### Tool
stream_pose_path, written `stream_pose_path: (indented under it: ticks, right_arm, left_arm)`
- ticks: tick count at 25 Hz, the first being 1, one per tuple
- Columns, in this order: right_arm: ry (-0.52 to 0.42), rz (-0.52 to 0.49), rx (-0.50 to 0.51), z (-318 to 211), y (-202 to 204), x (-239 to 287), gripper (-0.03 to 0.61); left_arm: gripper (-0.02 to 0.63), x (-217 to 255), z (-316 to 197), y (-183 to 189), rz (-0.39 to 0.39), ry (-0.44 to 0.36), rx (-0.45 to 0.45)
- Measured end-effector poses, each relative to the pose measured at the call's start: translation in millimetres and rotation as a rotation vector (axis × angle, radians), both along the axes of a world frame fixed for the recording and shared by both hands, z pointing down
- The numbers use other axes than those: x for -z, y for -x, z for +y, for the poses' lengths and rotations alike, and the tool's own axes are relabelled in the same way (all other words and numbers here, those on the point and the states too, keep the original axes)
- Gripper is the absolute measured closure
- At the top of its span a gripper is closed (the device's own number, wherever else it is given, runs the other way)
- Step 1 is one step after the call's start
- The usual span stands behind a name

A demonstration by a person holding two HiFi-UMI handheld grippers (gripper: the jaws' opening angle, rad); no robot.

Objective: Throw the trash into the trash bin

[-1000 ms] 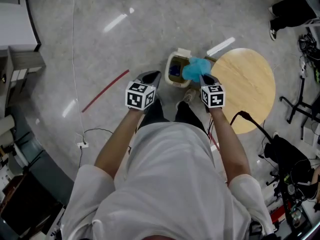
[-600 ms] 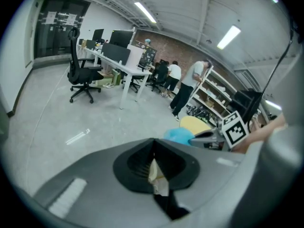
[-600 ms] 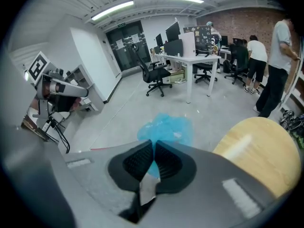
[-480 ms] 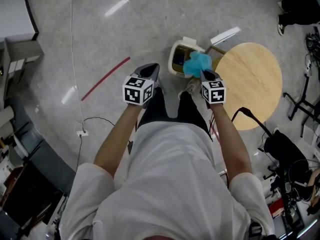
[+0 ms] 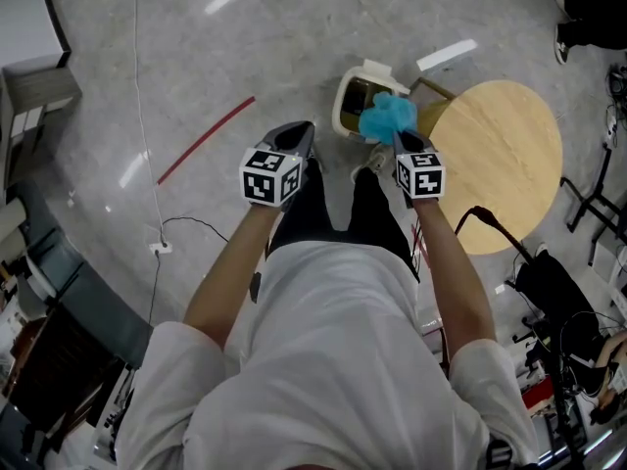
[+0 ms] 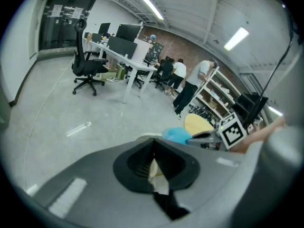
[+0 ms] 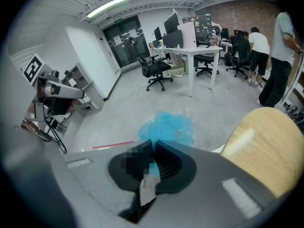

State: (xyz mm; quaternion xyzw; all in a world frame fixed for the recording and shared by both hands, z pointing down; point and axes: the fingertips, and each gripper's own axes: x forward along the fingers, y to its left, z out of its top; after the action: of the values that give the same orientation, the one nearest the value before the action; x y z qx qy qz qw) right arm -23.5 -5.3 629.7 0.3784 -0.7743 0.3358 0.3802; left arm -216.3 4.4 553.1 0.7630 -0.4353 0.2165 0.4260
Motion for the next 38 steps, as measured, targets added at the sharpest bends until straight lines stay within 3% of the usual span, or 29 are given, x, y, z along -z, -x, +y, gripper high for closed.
stream_pose_path:
  ticks: [4,27,38]
  right_arm:
    - [0.020,0.005,-0.006,0.4,1.4,-23.0,0.575]
    - [0.141,-0.039,-0.056,10.0,21.9,-151.5,0.575]
    - [0.176,-0.038,-0.093,10.8,21.1,-220.6,0.575]
  left_arm:
    - [0.611,-13.2,-4.0,-5.5,0.018,0.009,0.001]
    - [0.611,-138.6,2.2,-6.5,-0.076,0.054,-0.066]
    - [0.611,-196.0,15.2,-7.9,-0.061,0.086,-0.069]
